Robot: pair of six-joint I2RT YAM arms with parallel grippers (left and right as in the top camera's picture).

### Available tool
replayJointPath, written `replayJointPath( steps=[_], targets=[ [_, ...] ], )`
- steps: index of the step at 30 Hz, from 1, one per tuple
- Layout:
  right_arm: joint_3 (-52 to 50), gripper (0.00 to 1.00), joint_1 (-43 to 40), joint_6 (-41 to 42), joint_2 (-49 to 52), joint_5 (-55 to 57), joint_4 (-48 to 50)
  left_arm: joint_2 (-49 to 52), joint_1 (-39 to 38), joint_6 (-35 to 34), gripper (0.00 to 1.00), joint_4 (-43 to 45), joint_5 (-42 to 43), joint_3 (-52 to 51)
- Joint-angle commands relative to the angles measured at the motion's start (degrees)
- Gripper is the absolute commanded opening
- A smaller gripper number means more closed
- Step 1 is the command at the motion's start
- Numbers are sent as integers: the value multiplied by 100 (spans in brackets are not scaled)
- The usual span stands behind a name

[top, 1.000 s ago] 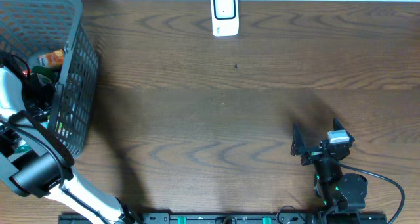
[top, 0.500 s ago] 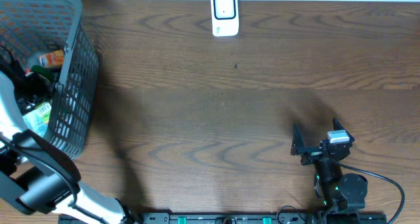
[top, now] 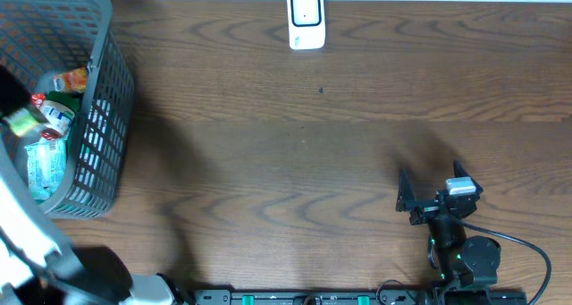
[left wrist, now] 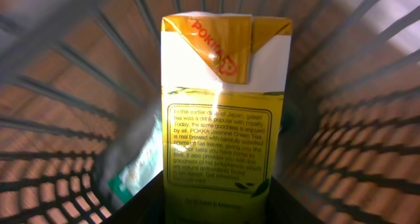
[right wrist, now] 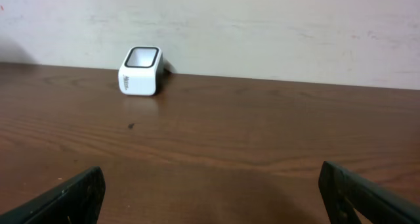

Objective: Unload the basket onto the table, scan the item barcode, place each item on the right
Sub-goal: 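Grasp the yellow-green tea carton with the left gripper and lift it, then carry the tea carton toward the scanner and set it on the table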

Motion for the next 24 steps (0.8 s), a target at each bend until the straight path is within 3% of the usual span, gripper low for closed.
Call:
replayJointPath(
  steps=[1,6,10,17,24],
  targets=[
    [-4,99,90,96,-31,-9,-20,-715,37,-341,40,221,-24,284],
    [-4,99,90,96,-31,-9,-20,-1622,-262,-713,39,726,210,284],
    [-4,99,90,96,-31,-9,-20,-2050,-1001,-925,39,774,214,284],
    [-4,99,90,96,-31,-9,-22,-1971,-3060,-1093,39,225,227,282],
    [-4,99,90,96,-31,-9,-20,-951,-5215,-1574,39,17,164,282]
  ],
)
